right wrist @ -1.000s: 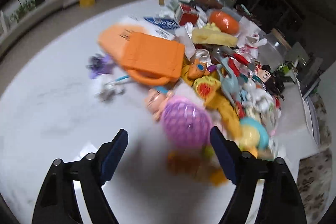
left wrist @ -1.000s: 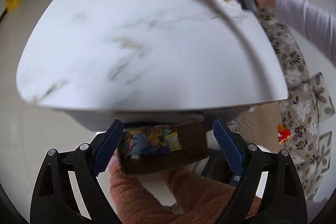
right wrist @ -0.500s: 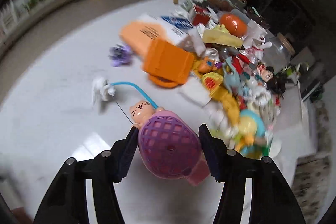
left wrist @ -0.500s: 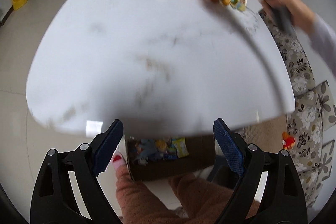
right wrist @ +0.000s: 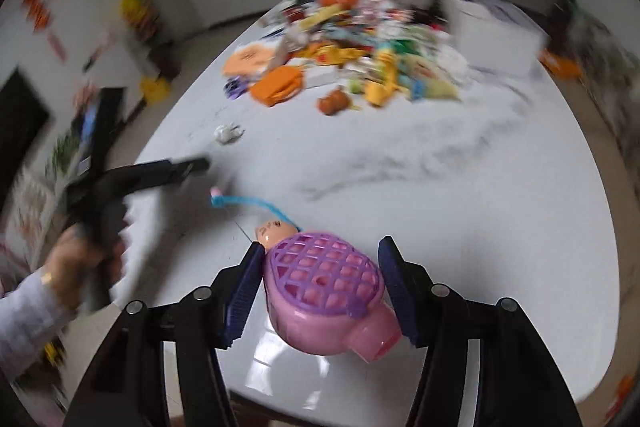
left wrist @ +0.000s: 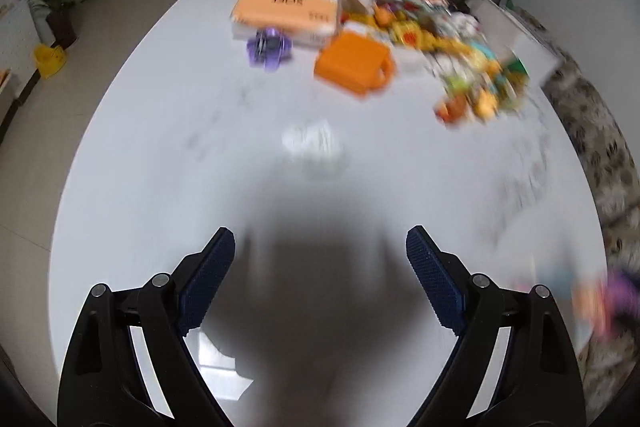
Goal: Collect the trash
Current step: 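Carry the pink rattle and white tissue toward the cardboard box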
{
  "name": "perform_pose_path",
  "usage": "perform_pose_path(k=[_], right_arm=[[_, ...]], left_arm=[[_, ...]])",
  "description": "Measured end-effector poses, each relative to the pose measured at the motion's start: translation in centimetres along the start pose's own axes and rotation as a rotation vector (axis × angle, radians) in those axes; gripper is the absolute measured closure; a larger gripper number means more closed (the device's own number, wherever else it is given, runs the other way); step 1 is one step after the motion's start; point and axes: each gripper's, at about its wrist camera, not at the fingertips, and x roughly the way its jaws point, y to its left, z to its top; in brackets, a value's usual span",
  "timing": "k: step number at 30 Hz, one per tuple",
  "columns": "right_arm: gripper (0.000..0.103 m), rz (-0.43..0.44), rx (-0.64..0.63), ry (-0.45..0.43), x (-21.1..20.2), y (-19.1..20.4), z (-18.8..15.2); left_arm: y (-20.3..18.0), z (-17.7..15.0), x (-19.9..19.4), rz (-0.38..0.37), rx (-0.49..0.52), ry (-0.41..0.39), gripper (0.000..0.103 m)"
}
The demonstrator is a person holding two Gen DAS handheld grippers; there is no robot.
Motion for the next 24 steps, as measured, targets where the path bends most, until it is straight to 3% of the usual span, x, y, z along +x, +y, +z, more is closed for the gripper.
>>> perform_pose_path(k=[4, 7, 11, 13, 19, 20, 21, 22, 24], right_arm=[[0.045, -0.009, 0.057, -0.009, -1.3, -0.9, -2.2], [0.046, -0.002, 0.1, -0.005, -1.0, -1.9, -2.5], [0.046, 0.005, 0.122, -0.008, -1.3, -2.4, -3.0], [0.046, 0.006, 0.122, -0.007, -1.4, -2.6, -2.9], [0.051, 0.036, 0.076, 0.013, -2.5, -1.7, -2.9], [0.054, 0.037, 0.053, 0.021, -2.6, -1.4, -3.1], [0.073, 0.035, 0.021, 0.03, -2.6, -0.9, -3.3], [0.098, 0.071, 0.008, 0.067, -2.3, -0.6, -3.7], [0.1, 0.099, 0.035, 0.104, -1.9, -0.7, -4.0]], left_arm=[[-0.5, 3.4, 3.5, 0.001, -0.029, 0.019, 0.021], [-1.2, 4.0, 4.7, 0.039, 0.033, 0.043, 0.079], [-1.0, 3.5, 3.2, -0.009, 0.035, 0.062, 0.09], [-1.1, 2.8, 1.9, -0.046, 0.048, 0.063, 0.09], [-2.0, -3.7, -6.1, -0.179, 0.166, 0.075, 0.09], [-2.0, -5.0, -7.1, -0.19, 0.19, 0.084, 0.09], [-2.0, -6.6, -8.2, -0.2, 0.212, 0.104, 0.09], [-2.0, -8.0, -8.9, -0.216, 0.22, 0.132, 0.09], [-1.9, -11.2, -10.5, -0.238, 0.245, 0.167, 0.09]])
